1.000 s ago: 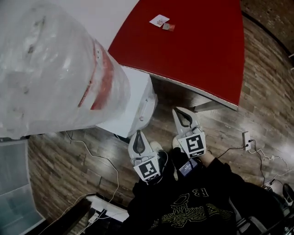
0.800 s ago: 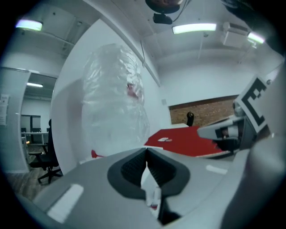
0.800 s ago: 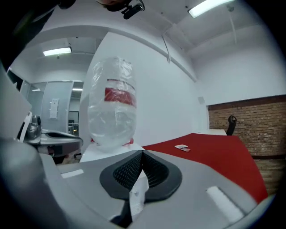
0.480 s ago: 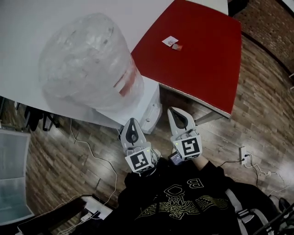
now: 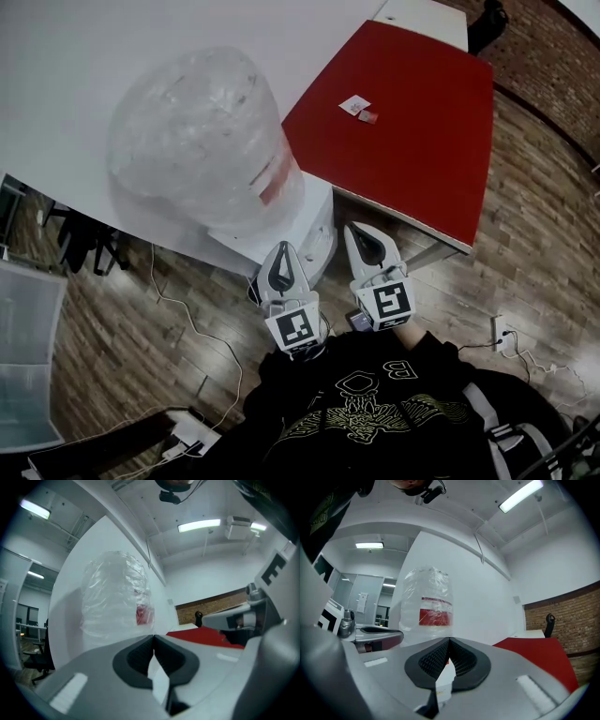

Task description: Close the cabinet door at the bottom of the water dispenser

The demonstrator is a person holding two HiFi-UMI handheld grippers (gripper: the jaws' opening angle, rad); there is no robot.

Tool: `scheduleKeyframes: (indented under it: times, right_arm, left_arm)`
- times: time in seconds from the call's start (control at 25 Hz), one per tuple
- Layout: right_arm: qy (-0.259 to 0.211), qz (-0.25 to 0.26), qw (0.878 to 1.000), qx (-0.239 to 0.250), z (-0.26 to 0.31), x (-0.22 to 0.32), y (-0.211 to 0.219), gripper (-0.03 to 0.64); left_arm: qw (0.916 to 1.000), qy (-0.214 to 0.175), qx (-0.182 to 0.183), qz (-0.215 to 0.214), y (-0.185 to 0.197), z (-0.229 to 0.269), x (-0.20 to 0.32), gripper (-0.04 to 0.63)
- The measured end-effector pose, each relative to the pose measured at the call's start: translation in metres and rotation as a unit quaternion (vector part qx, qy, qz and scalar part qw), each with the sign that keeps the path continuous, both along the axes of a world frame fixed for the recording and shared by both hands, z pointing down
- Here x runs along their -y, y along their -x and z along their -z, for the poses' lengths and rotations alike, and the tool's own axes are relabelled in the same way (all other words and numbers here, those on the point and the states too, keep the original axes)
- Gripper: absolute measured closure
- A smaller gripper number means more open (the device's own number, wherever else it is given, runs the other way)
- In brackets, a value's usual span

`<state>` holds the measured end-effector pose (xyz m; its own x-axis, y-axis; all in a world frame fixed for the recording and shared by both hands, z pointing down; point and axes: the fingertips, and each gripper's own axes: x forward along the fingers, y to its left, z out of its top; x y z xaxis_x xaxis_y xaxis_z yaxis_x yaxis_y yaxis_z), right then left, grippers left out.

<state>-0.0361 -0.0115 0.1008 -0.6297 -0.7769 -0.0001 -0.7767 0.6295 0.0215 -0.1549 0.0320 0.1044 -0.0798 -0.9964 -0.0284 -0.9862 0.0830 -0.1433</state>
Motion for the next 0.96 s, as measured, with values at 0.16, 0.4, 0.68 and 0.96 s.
scheduleKeyframes:
  times: [0.16, 0.4, 0.68, 0.96]
  right_arm:
    - [0.008, -0.008, 1.0, -0.005, -0.006, 0.005, -0.003, 0.618]
    - [0.019, -0.002, 1.0, -0.003, -0.013, 0.0, -0.007, 0.618]
    - [0.019, 0.005, 1.0, 0.007, -0.011, -0.006, -0.012, 0.618]
    - [0.022, 0.002, 1.0, 0.003, -0.013, -0.002, -0.016, 0.618]
  left_arm:
    - [1.0, 0.001, -0.002, -0.004, -0.003, 0.0, 0.001, 0.588]
    - [0.9999, 0.012, -0.006, -0.004, -0.011, -0.006, -0.004, 0.588]
    - [0.9999, 0.012, 0.005, -0.003, -0.017, -0.003, -0.009, 0.588]
    - [1.0, -0.006, -0.003, -0.007, -0.026, 0.003, -0.005, 0.588]
